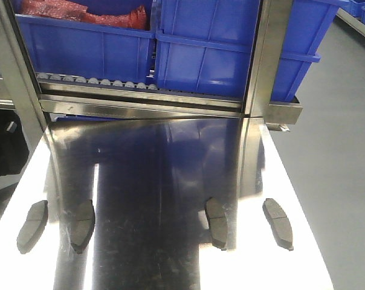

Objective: Move and align brake pads A on conveyor

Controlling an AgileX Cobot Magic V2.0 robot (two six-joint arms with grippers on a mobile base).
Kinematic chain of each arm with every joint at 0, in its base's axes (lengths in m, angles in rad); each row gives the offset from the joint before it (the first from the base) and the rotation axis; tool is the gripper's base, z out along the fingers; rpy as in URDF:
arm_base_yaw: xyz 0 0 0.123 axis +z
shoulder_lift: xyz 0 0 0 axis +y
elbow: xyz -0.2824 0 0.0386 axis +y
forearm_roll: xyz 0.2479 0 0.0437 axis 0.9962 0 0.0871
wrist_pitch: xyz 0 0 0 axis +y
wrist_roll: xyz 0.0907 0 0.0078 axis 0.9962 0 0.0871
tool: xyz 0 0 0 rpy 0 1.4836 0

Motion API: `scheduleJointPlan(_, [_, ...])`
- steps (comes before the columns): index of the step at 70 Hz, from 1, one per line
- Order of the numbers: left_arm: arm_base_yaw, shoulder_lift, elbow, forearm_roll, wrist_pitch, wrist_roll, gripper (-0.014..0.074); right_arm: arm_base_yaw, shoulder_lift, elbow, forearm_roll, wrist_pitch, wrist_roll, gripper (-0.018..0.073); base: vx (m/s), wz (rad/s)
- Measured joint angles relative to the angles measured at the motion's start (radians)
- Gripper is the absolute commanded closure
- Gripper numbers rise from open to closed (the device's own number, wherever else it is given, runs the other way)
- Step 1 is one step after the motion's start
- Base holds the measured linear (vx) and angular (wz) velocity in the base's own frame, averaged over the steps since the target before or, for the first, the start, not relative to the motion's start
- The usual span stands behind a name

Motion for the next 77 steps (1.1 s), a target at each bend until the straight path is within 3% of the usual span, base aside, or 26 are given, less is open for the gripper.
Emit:
scheduleJointPlan(6, [0.000, 0.000, 0.000, -0.013, 0.000, 0.000, -0.0134, 0.000, 0.000, 0.000, 0.000, 0.000, 0.000, 0.0563, 0.00, 0.00])
scheduleJointPlan(24, [0.000, 0.059, -0.023, -0.082, -0.008, 0.005, -0.0052, 0.000, 0.000, 0.000, 0.000, 0.000, 0.000, 0.0563, 0.00, 0.00])
scheduleJointPlan(46, [-0.004, 0.490, -0.242, -0.209, 0.126, 0.124, -0.0026, 0.000, 0.000, 0.000, 0.000, 0.000, 0.000, 0.0563, 0.00, 0.00])
scheduleJointPlan(65, [-0.083, 0.831, -0.406, -0.215, 0.202, 0.138, -0.0025, 0.000, 0.000, 0.000, 0.000, 0.000, 0.000, 0.0563, 0.00, 0.00])
scheduleJointPlan(77, [-0.092, 1.007, -0.466, -0.210, 0.212, 0.137, -0.0022, 0.000, 0.000, 0.000, 0.000, 0.000, 0.000, 0.0563, 0.00, 0.00])
